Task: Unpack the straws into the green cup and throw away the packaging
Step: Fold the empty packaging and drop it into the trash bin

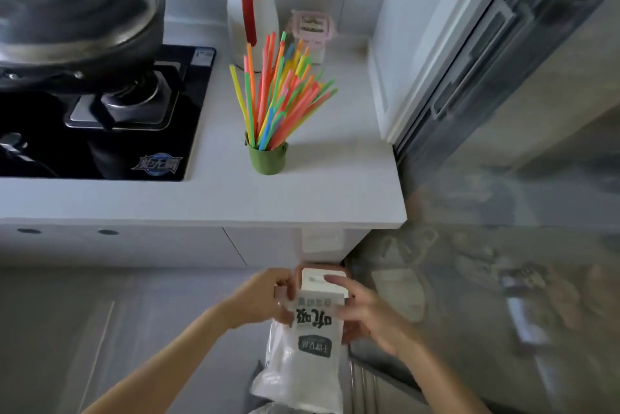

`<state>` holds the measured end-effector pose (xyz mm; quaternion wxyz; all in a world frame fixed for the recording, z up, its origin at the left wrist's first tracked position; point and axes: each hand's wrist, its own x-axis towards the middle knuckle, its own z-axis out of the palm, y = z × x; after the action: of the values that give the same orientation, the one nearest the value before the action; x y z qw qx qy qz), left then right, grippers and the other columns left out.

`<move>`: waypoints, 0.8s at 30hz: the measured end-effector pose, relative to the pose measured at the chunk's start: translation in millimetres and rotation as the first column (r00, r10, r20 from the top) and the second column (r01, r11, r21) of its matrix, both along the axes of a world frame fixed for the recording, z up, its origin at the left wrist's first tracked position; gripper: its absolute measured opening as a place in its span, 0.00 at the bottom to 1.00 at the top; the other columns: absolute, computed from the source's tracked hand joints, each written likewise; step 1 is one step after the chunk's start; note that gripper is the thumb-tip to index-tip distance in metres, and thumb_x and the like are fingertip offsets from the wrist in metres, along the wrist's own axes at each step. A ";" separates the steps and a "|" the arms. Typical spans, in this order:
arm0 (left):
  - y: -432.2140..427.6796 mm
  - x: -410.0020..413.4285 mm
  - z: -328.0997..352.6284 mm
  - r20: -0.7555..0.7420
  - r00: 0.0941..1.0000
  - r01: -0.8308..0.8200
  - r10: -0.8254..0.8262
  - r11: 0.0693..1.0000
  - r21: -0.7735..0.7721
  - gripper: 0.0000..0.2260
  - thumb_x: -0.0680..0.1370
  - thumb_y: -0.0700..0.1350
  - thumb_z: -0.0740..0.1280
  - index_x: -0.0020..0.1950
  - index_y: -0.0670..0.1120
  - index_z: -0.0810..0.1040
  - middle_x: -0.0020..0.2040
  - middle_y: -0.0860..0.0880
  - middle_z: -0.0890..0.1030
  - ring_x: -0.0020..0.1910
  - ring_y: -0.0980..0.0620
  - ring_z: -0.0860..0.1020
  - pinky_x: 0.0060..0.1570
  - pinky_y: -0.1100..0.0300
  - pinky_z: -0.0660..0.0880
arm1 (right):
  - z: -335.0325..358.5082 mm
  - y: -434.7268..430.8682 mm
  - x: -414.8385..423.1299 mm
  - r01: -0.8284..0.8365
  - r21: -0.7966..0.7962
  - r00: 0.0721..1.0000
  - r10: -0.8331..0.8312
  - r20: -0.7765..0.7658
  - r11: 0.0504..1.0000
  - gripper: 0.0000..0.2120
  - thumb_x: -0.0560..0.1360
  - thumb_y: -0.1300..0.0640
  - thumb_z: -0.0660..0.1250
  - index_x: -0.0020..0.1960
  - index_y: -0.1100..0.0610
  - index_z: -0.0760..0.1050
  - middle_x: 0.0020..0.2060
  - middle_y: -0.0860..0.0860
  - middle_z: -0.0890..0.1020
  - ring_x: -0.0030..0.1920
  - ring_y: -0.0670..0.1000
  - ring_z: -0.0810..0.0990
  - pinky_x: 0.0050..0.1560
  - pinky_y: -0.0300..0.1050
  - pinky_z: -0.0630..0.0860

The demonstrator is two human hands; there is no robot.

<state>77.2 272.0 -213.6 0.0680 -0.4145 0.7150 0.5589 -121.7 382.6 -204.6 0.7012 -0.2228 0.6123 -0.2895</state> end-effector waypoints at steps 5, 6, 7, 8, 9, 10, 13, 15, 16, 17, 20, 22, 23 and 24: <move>8.3 -16.6 -70.9 0.020 0.997 0.071 -0.070 0.997 -0.029 0.17 0.67 0.40 0.74 0.38 0.58 0.70 0.45 0.54 0.75 0.45 0.53 0.75 0.45 0.61 0.75 | -75.7 14.7 8.4 -0.120 0.016 0.891 0.114 -0.440 0.993 0.12 0.71 0.65 0.70 0.51 0.53 0.75 0.47 0.51 0.83 0.46 0.47 0.84 0.43 0.47 0.83; 10.3 -17.8 -86.1 0.021 0.999 0.044 -0.044 0.999 -0.005 0.15 0.69 0.40 0.73 0.40 0.58 0.71 0.48 0.52 0.74 0.50 0.51 0.75 0.49 0.59 0.74 | -90.6 17.9 7.0 -0.110 0.025 0.857 0.108 -0.504 0.994 0.09 0.71 0.65 0.70 0.48 0.54 0.75 0.45 0.50 0.83 0.45 0.47 0.83 0.45 0.48 0.83; 12.2 -17.9 -102.0 0.031 0.999 0.012 -0.012 1.000 0.010 0.13 0.71 0.40 0.71 0.43 0.56 0.72 0.50 0.51 0.73 0.53 0.50 0.74 0.52 0.59 0.73 | -104.4 20.9 5.5 -0.098 0.036 0.823 0.102 -0.559 0.995 0.08 0.71 0.64 0.70 0.46 0.53 0.75 0.44 0.50 0.83 0.45 0.48 0.83 0.46 0.49 0.82; 13.9 -17.6 -117.8 0.048 0.999 -0.010 0.010 1.000 0.001 0.10 0.72 0.39 0.69 0.46 0.53 0.73 0.52 0.50 0.72 0.56 0.50 0.73 0.53 0.60 0.71 | -118.9 24.3 3.0 -0.082 0.043 0.788 0.091 -0.609 0.996 0.08 0.72 0.64 0.69 0.45 0.52 0.75 0.42 0.49 0.82 0.44 0.49 0.83 0.44 0.48 0.82; 15.2 -16.5 -135.9 0.076 0.997 -0.019 0.021 1.000 -0.021 0.08 0.74 0.38 0.67 0.49 0.50 0.74 0.54 0.49 0.72 0.57 0.49 0.72 0.54 0.61 0.70 | -131.4 27.6 0.3 -0.052 0.049 0.750 0.072 -0.658 0.997 0.09 0.72 0.64 0.68 0.43 0.50 0.74 0.39 0.47 0.81 0.42 0.49 0.82 0.41 0.45 0.81; 16.4 -15.2 -154.4 0.108 0.994 -0.019 0.023 0.999 -0.039 0.09 0.75 0.38 0.65 0.53 0.48 0.75 0.56 0.49 0.72 0.58 0.49 0.72 0.54 0.62 0.68 | -143.1 30.8 -2.6 -0.012 0.044 0.710 0.039 -0.703 0.999 0.10 0.73 0.64 0.67 0.42 0.49 0.72 0.37 0.46 0.79 0.40 0.50 0.81 0.36 0.41 0.77; 17.2 -12.1 -214.7 0.219 0.975 0.049 -0.026 0.994 -0.100 0.14 0.78 0.40 0.62 0.63 0.48 0.72 0.65 0.47 0.71 0.61 0.48 0.71 0.59 0.62 0.67 | -173.6 31.6 -13.6 0.131 -0.021 0.607 -0.097 -0.789 0.991 0.09 0.75 0.65 0.64 0.43 0.52 0.71 0.32 0.47 0.76 0.32 0.46 0.75 0.27 0.31 0.69; 17.1 -15.4 -255.2 0.294 0.953 0.111 -0.066 0.984 -0.142 0.16 0.79 0.42 0.60 0.66 0.49 0.69 0.68 0.47 0.69 0.64 0.47 0.69 0.62 0.58 0.66 | -196.5 27.8 -23.0 0.203 -0.103 0.542 -0.200 -0.816 0.974 0.07 0.75 0.67 0.63 0.46 0.56 0.72 0.33 0.49 0.76 0.31 0.40 0.72 0.29 0.26 0.68; 17.5 -19.2 -275.2 0.327 0.941 0.147 -0.086 0.975 -0.166 0.16 0.79 0.43 0.59 0.68 0.50 0.68 0.69 0.48 0.68 0.65 0.47 0.67 0.64 0.56 0.65 | -210.0 26.1 -28.2 0.223 -0.140 0.514 -0.238 -0.824 0.965 0.06 0.74 0.68 0.63 0.46 0.58 0.72 0.33 0.50 0.76 0.31 0.40 0.71 0.30 0.25 0.68; 17.7 -23.7 -295.5 0.361 0.925 0.198 -0.117 0.960 -0.196 0.17 0.79 0.44 0.58 0.69 0.50 0.66 0.71 0.49 0.66 0.66 0.47 0.65 0.65 0.55 0.64 | -224.3 24.7 -32.0 0.243 -0.171 0.498 -0.274 -0.823 0.955 0.05 0.74 0.68 0.63 0.46 0.59 0.73 0.32 0.50 0.76 0.30 0.42 0.71 0.30 0.26 0.68; 16.1 -41.5 -350.9 0.445 0.869 0.366 -0.217 0.886 -0.284 0.20 0.79 0.48 0.59 0.71 0.50 0.62 0.72 0.50 0.64 0.69 0.46 0.61 0.66 0.52 0.63 | -267.5 20.3 -41.4 0.314 -0.203 0.482 -0.340 -0.807 0.927 0.02 0.73 0.67 0.63 0.44 0.62 0.73 0.30 0.51 0.76 0.30 0.52 0.71 0.30 0.37 0.68; 11.4 -55.4 -384.1 0.478 0.832 0.460 -0.281 0.832 -0.311 0.23 0.79 0.51 0.60 0.72 0.49 0.58 0.74 0.50 0.61 0.71 0.44 0.58 0.68 0.48 0.60 | -290.2 15.8 -47.8 0.344 -0.217 0.468 -0.368 -0.804 0.913 0.01 0.73 0.65 0.64 0.44 0.61 0.73 0.33 0.54 0.78 0.33 0.54 0.73 0.32 0.44 0.68; 7.7 -62.2 -398.7 0.494 0.812 0.502 -0.312 0.805 -0.316 0.25 0.78 0.53 0.59 0.73 0.49 0.57 0.75 0.49 0.60 0.72 0.43 0.56 0.68 0.46 0.58 | -299.1 13.1 -51.0 0.345 -0.225 0.462 -0.374 -0.804 0.911 0.01 0.73 0.65 0.64 0.44 0.61 0.73 0.34 0.54 0.78 0.33 0.53 0.73 0.31 0.43 0.68; 3.9 -68.5 -411.9 0.512 0.793 0.533 -0.331 0.784 -0.318 0.27 0.78 0.56 0.59 0.73 0.49 0.55 0.75 0.49 0.58 0.72 0.43 0.55 0.68 0.45 0.57 | -306.8 10.5 -53.9 0.343 -0.236 0.454 -0.380 -0.806 0.909 0.01 0.74 0.64 0.64 0.45 0.61 0.73 0.35 0.54 0.78 0.33 0.51 0.74 0.31 0.41 0.67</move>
<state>8.7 275.9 -625.5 0.2557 -0.3512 0.8675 0.2422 -175.6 393.1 -511.3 0.2397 -0.2119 0.8983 -0.3011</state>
